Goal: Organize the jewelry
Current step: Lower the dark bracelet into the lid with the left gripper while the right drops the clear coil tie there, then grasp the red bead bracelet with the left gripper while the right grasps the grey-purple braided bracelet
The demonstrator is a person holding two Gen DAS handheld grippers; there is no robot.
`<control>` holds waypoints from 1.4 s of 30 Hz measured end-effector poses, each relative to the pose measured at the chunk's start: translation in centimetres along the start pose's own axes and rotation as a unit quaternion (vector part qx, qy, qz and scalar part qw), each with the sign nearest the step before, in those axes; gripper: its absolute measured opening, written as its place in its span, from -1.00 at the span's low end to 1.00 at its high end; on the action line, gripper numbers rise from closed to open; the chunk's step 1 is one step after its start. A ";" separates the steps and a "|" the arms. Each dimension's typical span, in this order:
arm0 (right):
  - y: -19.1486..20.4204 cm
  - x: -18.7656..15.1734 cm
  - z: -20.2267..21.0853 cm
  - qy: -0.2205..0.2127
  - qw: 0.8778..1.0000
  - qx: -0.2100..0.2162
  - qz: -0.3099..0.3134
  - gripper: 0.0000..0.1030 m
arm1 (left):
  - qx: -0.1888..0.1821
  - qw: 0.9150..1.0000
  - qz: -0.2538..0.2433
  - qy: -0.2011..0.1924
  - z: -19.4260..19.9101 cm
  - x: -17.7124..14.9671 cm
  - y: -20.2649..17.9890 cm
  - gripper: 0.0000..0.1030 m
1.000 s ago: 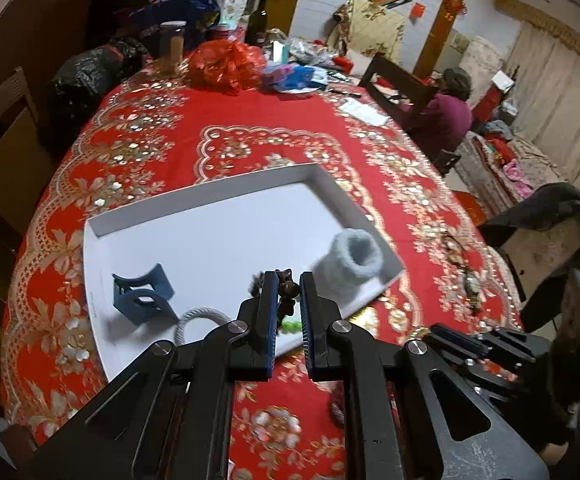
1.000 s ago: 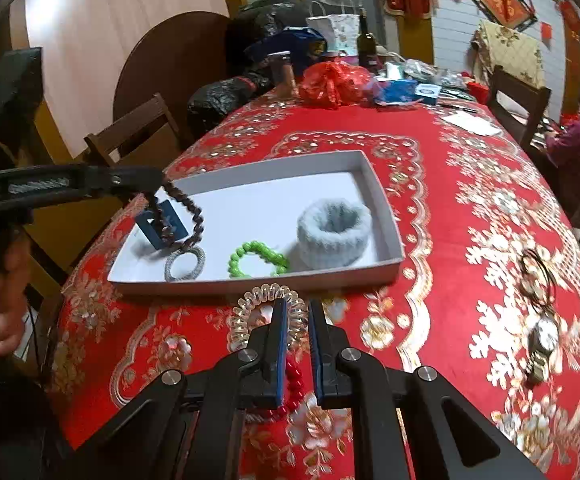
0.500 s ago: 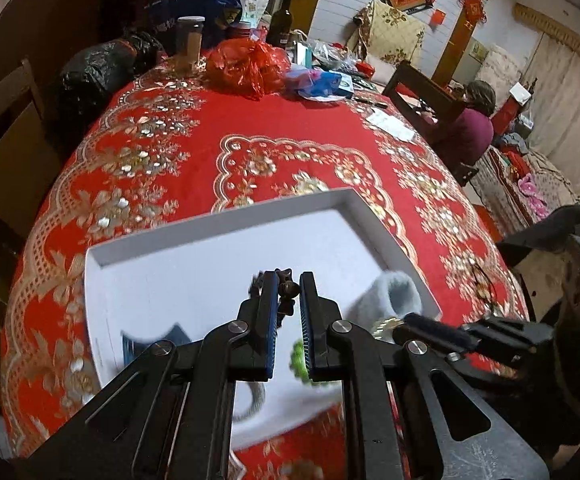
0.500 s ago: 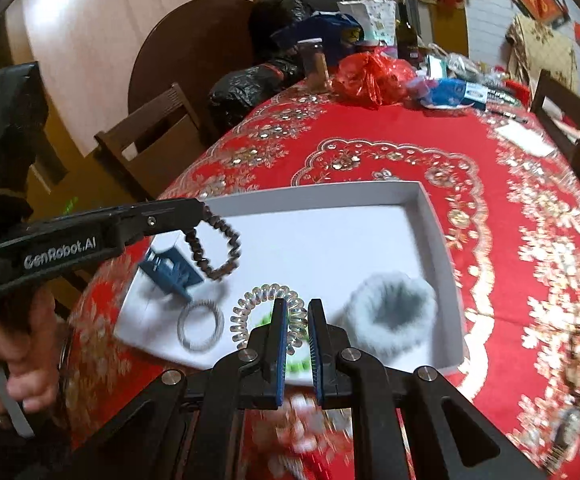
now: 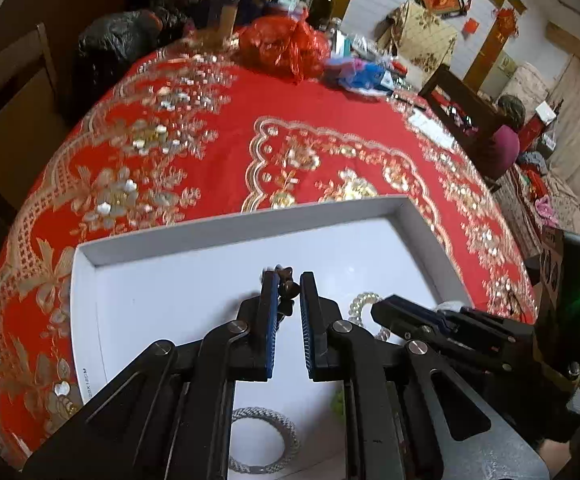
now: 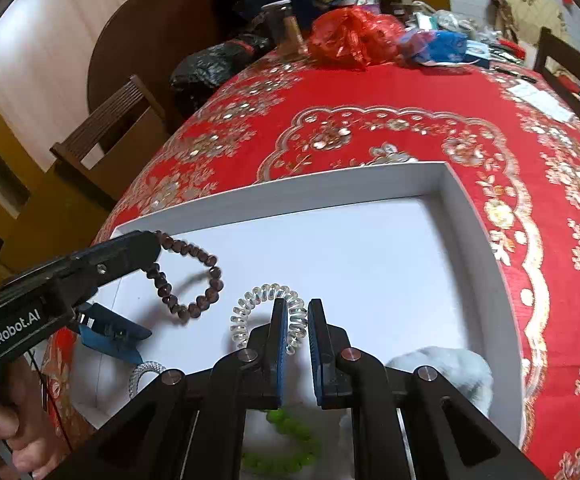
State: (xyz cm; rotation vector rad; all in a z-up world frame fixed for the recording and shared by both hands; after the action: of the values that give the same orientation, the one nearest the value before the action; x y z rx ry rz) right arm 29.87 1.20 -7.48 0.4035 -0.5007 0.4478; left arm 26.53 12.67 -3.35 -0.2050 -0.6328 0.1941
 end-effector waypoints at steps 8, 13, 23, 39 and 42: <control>-0.3 0.4 1.6 -0.025 1.000 0.005 -0.016 -0.40 | 0.032 0.999 0.001 -0.007 0.7 -0.2 0.9 -0.70; 0.0 0.9 3.1 -0.046 0.999 0.017 -0.015 -0.40 | 0.048 0.999 0.005 -0.010 1.0 -0.1 1.5 -0.44; 2.0 -1.3 7.3 -0.061 0.998 0.028 0.006 -0.40 | 0.050 0.999 0.003 -0.009 2.4 -1.4 1.4 -0.44; -3.6 -17.1 13.2 0.000 0.999 -0.034 0.025 -0.40 | -0.054 0.985 -0.158 0.045 5.7 -13.7 -10.7 -0.33; -4.7 -19.1 13.0 0.016 0.999 -0.038 0.024 -0.40 | -0.047 0.980 -0.178 0.073 4.0 -15.7 -11.5 -0.36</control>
State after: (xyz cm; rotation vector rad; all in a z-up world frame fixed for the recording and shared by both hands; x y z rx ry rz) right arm 12.47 -14.66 -8.50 0.3120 -0.4961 0.4790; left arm 13.05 -1.66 -6.20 -0.1924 -0.5236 -0.1948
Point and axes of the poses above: each gripper's, at about its wrist camera, not at the fingertips, and z roughly against the way its jaws point, y to its left, x to its top, the point moved 7 cm from there along -z, roughly the way its jaws point
